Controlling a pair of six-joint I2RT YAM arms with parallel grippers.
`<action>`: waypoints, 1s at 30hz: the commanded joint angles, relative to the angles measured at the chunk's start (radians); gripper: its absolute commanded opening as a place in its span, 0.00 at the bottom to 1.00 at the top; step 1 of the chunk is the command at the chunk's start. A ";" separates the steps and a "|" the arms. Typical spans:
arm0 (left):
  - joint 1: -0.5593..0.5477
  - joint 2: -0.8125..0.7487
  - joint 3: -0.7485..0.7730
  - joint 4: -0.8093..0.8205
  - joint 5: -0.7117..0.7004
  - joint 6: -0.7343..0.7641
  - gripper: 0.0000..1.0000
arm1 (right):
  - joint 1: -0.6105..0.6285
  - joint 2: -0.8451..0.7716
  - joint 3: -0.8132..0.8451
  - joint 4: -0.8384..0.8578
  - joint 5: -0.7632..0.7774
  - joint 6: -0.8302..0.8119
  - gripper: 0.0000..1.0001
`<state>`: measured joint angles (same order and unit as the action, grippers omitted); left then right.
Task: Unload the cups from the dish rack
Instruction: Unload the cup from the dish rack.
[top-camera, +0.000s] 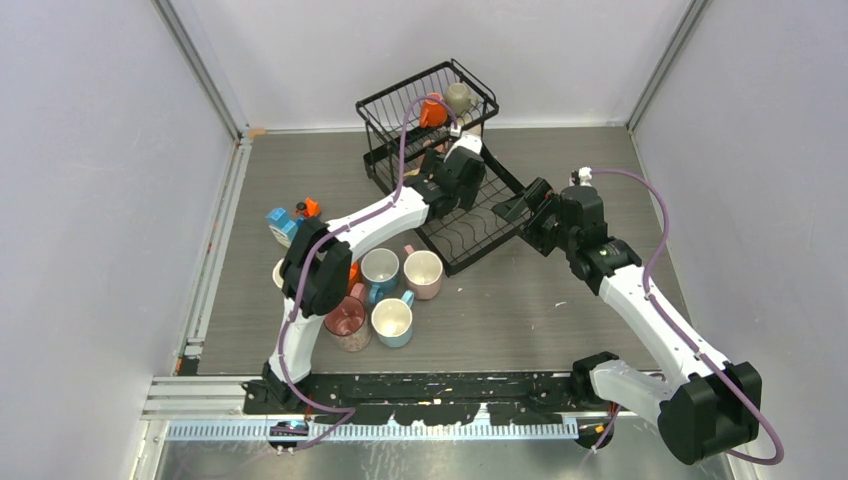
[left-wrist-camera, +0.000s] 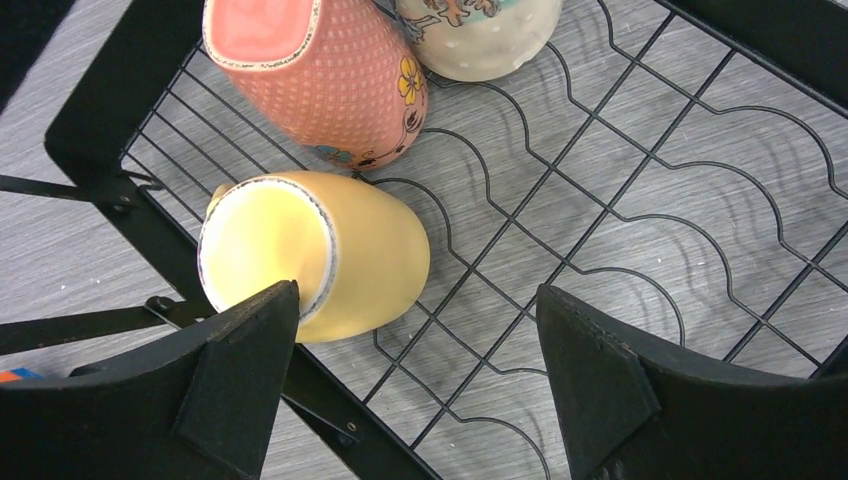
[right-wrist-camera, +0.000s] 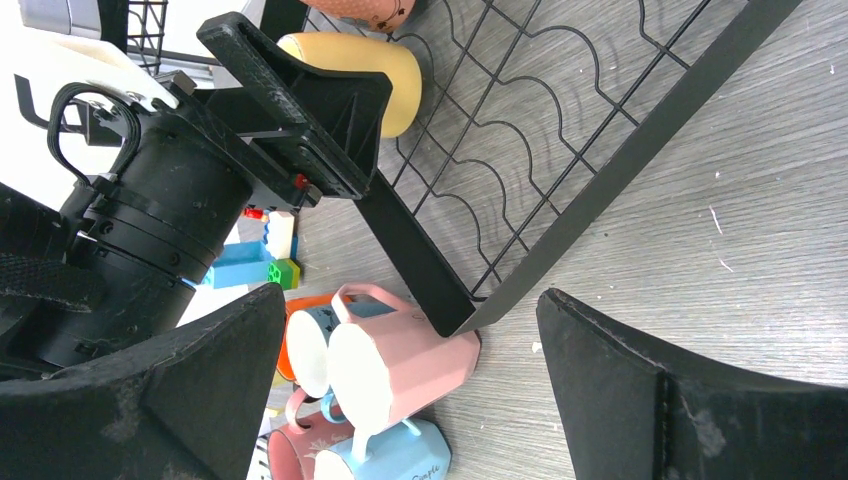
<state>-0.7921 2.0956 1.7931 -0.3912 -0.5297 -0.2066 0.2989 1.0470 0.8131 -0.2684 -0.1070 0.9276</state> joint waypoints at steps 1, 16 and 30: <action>-0.010 -0.044 0.005 -0.009 0.060 -0.053 0.88 | -0.004 -0.010 -0.007 0.046 -0.002 0.008 1.00; -0.047 -0.043 0.014 -0.033 0.090 -0.083 0.88 | -0.004 -0.015 -0.015 0.051 -0.002 0.012 1.00; -0.076 -0.063 0.007 -0.039 0.096 -0.098 0.88 | -0.005 -0.016 -0.019 0.051 -0.005 0.013 1.00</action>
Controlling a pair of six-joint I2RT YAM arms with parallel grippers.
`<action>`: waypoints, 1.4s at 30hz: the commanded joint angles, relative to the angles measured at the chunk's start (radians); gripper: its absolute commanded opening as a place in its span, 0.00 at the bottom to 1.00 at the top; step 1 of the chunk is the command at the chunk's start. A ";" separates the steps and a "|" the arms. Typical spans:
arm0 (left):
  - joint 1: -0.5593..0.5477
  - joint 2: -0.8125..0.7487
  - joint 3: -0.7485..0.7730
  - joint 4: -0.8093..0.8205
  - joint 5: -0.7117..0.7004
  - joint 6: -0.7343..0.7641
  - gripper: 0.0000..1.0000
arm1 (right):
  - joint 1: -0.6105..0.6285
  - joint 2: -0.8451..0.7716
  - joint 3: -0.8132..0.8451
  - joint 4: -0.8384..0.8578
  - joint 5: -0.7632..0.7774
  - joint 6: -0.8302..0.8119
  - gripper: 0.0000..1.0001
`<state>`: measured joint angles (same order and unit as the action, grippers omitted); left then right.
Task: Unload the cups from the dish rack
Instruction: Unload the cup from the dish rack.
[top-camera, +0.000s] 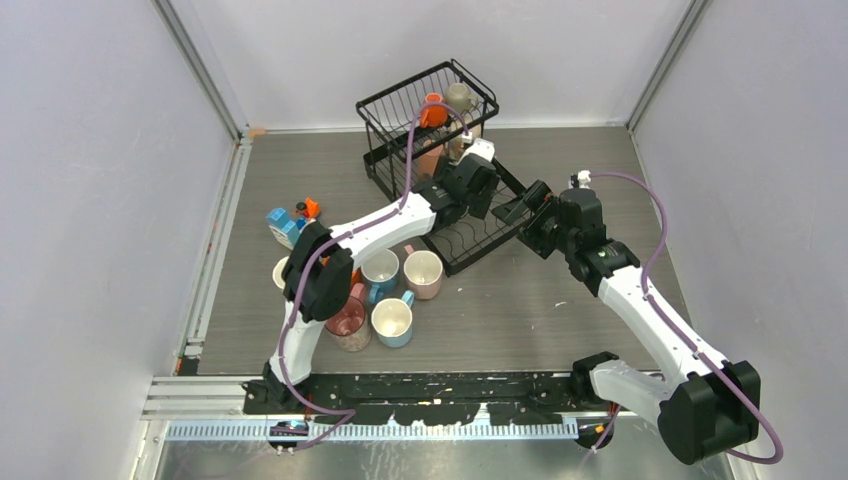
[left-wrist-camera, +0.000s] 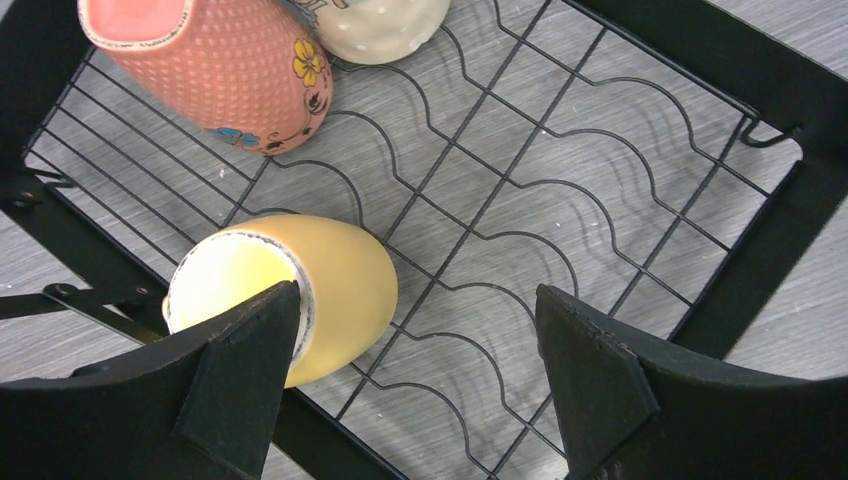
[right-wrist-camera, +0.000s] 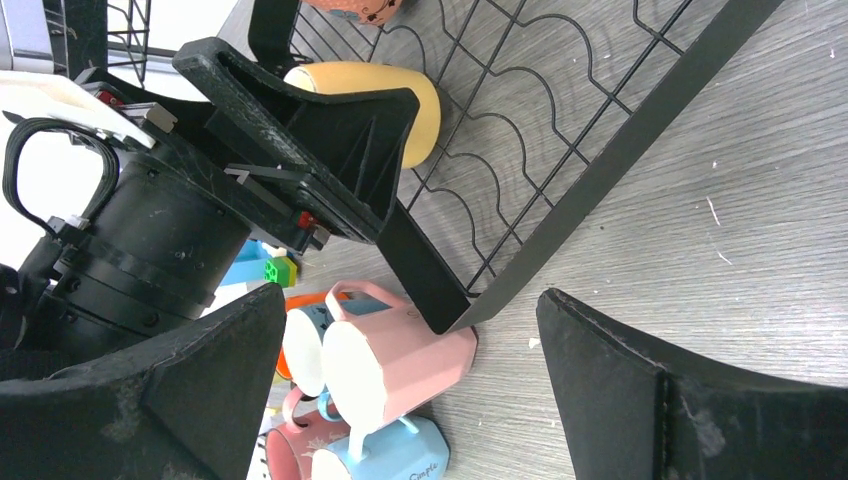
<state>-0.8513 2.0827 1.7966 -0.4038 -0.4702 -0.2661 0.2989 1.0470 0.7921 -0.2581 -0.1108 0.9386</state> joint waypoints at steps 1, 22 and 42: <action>-0.018 -0.054 0.000 -0.026 0.034 -0.038 0.88 | -0.004 -0.015 0.001 0.042 0.000 0.002 1.00; -0.017 -0.131 -0.088 0.054 -0.200 0.130 0.89 | -0.004 -0.001 0.004 0.050 -0.006 0.003 1.00; 0.065 -0.024 -0.054 0.054 -0.090 0.150 0.90 | -0.005 -0.003 -0.006 0.048 -0.002 -0.002 1.00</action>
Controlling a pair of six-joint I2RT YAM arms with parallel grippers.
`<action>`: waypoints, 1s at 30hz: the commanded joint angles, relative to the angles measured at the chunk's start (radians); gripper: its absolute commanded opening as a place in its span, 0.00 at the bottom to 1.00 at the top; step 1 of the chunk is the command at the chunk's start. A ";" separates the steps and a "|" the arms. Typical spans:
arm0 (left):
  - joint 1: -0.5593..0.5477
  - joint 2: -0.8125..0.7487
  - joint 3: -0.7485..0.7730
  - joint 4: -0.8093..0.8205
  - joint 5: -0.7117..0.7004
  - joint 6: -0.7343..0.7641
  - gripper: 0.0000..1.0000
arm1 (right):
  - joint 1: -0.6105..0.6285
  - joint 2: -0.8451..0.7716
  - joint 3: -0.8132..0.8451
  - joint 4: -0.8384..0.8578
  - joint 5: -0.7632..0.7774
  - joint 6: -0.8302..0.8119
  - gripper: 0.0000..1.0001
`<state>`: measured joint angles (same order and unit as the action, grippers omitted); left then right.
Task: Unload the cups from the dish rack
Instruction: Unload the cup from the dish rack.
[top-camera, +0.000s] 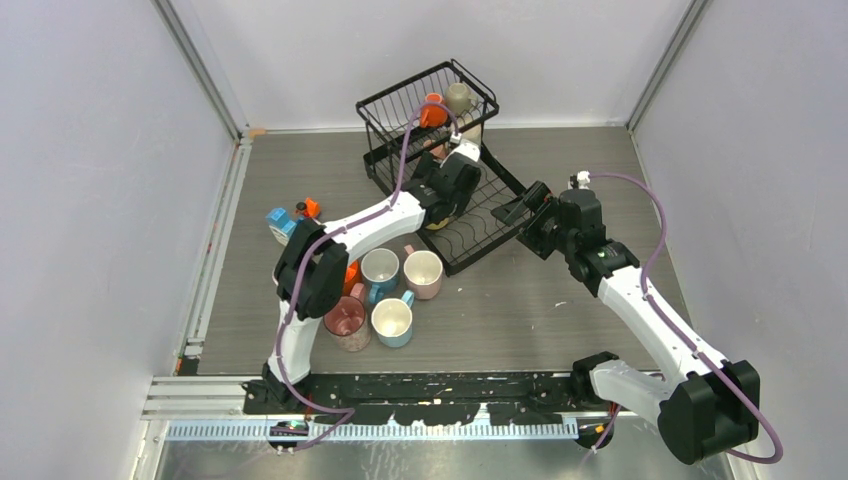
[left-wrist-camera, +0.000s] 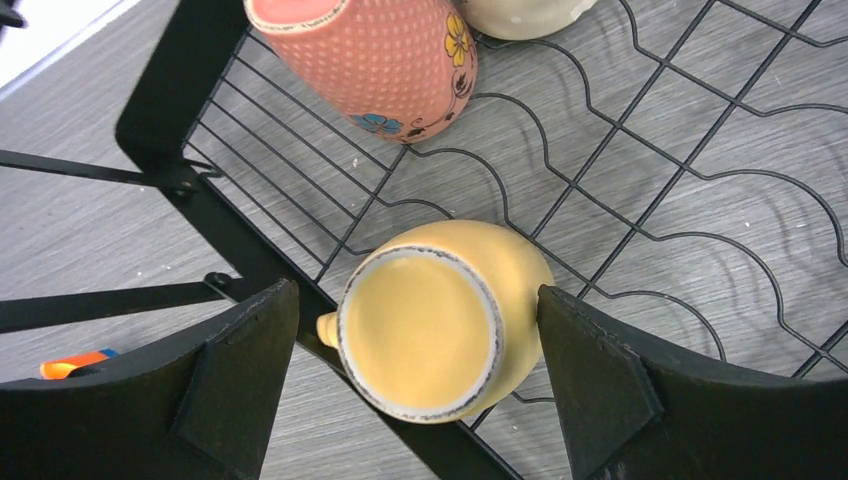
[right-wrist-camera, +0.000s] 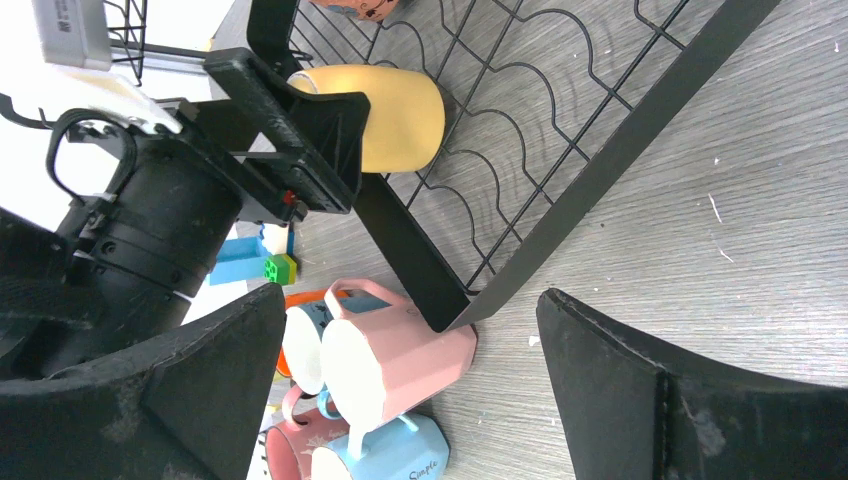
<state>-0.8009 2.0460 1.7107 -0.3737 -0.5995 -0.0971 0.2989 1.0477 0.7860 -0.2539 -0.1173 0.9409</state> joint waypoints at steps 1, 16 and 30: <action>0.020 0.015 0.031 0.024 0.051 -0.024 0.90 | -0.004 -0.003 -0.001 0.043 0.005 -0.005 1.00; 0.028 -0.001 0.023 -0.007 0.182 -0.150 0.87 | -0.004 -0.004 -0.009 0.044 0.008 -0.005 1.00; 0.019 -0.032 -0.002 -0.039 0.221 -0.254 0.84 | -0.004 -0.015 -0.018 0.044 0.009 -0.001 1.00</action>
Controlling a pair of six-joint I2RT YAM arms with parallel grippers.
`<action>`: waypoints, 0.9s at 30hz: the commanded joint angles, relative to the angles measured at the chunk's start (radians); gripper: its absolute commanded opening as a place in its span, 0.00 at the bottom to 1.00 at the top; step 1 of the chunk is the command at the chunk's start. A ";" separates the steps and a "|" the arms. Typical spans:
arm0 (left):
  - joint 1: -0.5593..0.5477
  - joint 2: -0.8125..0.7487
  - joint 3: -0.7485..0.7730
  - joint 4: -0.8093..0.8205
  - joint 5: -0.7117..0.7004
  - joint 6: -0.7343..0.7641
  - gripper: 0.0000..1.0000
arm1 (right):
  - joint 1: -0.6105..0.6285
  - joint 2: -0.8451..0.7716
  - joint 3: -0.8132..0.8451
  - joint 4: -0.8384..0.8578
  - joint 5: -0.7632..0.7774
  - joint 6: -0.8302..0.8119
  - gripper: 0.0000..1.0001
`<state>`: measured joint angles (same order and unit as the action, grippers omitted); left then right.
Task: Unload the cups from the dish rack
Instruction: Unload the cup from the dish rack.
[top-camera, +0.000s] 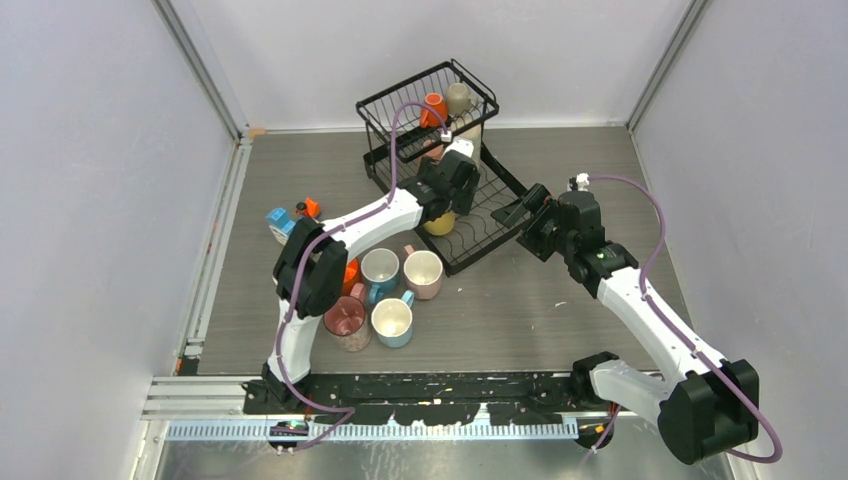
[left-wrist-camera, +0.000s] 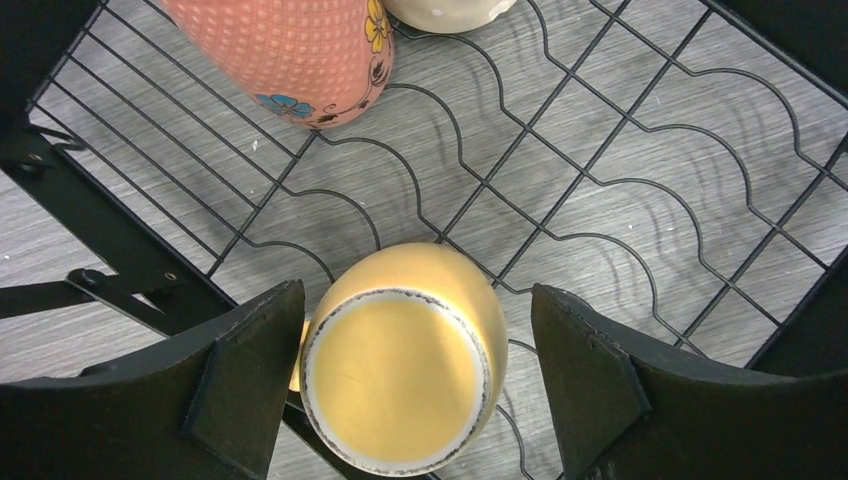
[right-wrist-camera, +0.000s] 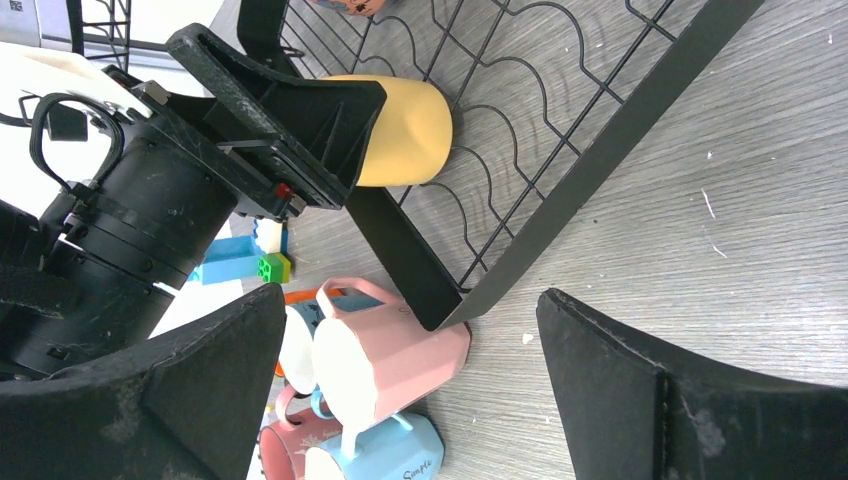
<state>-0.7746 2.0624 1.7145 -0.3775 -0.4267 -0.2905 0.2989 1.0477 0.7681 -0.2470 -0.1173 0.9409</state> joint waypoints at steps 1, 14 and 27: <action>-0.008 -0.051 -0.009 -0.035 0.052 -0.065 0.84 | -0.005 -0.016 0.000 0.037 0.008 0.000 1.00; -0.032 -0.070 -0.021 -0.070 0.054 -0.122 0.84 | -0.004 -0.026 -0.010 0.037 0.006 0.002 1.00; -0.032 -0.069 -0.028 -0.098 0.039 0.025 0.85 | -0.005 -0.027 -0.011 0.037 0.004 0.005 1.00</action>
<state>-0.8051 2.0415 1.6955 -0.4477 -0.3916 -0.3325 0.2989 1.0409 0.7544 -0.2466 -0.1173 0.9413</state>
